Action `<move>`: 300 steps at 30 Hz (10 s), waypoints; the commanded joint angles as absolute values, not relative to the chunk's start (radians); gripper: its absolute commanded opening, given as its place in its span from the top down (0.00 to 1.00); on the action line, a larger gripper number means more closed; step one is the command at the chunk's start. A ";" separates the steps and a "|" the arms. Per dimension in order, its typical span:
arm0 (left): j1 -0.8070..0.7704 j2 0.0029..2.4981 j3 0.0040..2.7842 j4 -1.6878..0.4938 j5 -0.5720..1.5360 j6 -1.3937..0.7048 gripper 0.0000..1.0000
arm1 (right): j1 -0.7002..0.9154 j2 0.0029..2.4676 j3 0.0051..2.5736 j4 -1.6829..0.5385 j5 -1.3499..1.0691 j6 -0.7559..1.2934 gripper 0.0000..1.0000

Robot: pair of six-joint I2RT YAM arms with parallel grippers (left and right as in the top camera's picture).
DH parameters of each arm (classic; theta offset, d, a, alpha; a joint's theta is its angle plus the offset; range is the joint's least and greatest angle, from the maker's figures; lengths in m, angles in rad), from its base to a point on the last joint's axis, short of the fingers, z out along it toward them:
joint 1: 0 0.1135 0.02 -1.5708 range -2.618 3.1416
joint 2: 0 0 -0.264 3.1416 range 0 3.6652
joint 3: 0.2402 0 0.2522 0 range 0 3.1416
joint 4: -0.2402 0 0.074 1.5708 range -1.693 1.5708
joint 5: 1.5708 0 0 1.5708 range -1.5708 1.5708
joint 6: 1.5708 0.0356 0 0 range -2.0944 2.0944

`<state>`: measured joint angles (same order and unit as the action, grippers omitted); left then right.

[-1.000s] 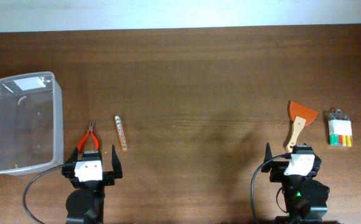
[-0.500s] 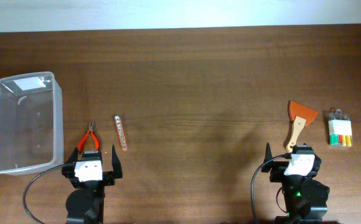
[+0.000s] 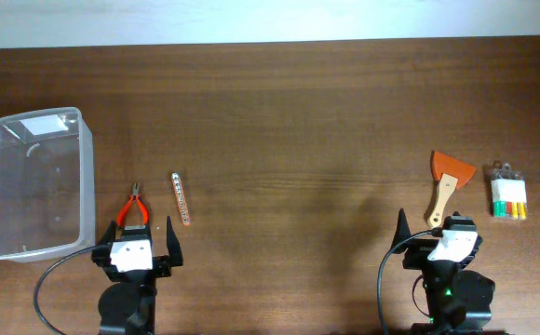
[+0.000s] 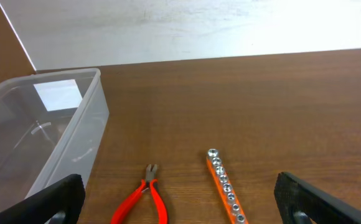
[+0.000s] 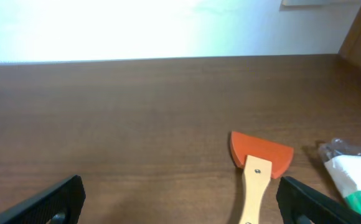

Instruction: Pack container

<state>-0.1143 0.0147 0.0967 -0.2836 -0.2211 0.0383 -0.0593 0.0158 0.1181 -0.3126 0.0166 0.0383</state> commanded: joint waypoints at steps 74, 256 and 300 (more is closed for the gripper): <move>0.758 1.764 1.222 -1.020 -0.147 -0.890 0.07 | -0.065 1.449 1.528 -1.178 -0.162 0.007 0.01; 0.006 1.378 1.326 -1.140 -0.064 -0.110 0.01 | -0.308 1.330 1.283 -1.246 0.146 0.447 0.01; 0.006 1.378 1.326 -1.142 -0.078 -0.111 0.01 | -0.311 1.918 1.116 -0.748 0.030 0.318 0.01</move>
